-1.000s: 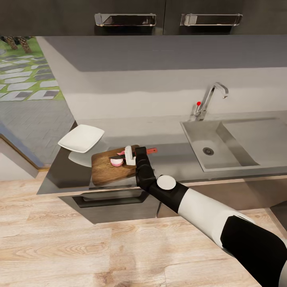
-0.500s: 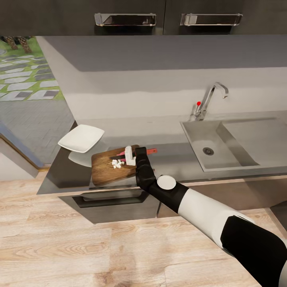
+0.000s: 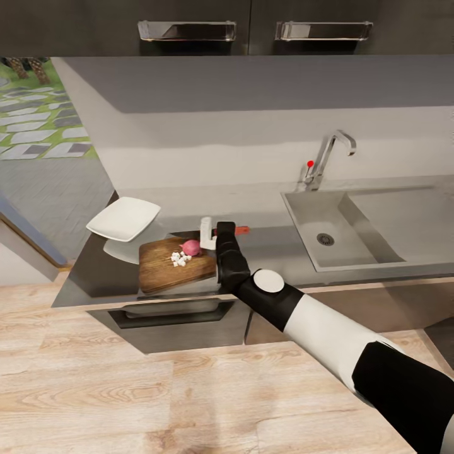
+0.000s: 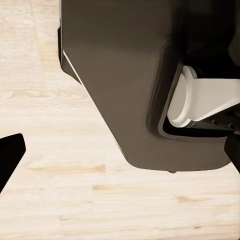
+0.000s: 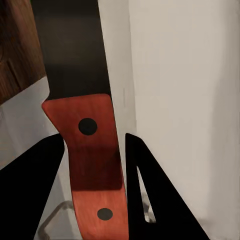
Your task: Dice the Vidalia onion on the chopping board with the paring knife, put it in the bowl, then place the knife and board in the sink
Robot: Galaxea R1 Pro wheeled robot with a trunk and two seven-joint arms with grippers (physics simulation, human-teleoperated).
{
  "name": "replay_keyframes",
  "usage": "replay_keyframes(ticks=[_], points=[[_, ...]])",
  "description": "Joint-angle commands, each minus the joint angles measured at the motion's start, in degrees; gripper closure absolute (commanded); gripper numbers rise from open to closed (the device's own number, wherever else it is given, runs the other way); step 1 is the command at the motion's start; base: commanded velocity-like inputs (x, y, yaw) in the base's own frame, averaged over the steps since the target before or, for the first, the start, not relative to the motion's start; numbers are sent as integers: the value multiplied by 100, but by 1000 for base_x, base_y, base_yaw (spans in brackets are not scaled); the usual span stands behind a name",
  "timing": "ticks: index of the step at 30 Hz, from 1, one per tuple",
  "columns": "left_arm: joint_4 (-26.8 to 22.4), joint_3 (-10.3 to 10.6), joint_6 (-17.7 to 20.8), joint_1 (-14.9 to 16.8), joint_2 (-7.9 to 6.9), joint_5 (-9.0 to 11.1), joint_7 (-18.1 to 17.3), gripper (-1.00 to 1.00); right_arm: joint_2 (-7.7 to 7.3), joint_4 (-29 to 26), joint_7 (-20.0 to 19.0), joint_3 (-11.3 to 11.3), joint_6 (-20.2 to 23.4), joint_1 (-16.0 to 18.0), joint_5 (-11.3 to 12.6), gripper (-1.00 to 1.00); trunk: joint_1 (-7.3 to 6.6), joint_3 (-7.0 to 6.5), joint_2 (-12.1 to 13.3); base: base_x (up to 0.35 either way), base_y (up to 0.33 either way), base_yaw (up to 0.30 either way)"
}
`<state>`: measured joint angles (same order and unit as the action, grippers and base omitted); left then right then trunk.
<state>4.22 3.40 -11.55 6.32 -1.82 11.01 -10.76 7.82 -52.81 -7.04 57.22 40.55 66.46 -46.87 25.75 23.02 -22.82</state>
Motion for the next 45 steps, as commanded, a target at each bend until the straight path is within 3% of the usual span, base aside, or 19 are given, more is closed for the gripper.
replay_keyframes(ticks=[1,9,16,32,33,45], points=[[26,37,-38,10,-1,59,-35,-100,3,-4,-58,19,32,8,-50,100,3,9,-10,0,-17,0],[72,50,-48,163,98,58,-105,-100,148,-24,-42,-24,-16,-91,-52,100,3,9,-10,0,-3,0],[19,54,-49,99,102,33,-103,-100,-4,-166,-18,-35,6,-115,-291,100,3,9,-10,0,0,0],[5,47,-65,96,105,8,-110,-100,-9,-230,0,-82,2,-115,-826,100,3,9,-10,0,0,0],[6,47,-65,97,104,11,-110,-100,-7,-230,0,-84,1,-115,-964,100,3,9,-10,0,0,0],[9,55,-99,98,39,6,-221,-100,1,-247,9,-81,2,-115,-964,100,3,9,-10,0,0,0]])
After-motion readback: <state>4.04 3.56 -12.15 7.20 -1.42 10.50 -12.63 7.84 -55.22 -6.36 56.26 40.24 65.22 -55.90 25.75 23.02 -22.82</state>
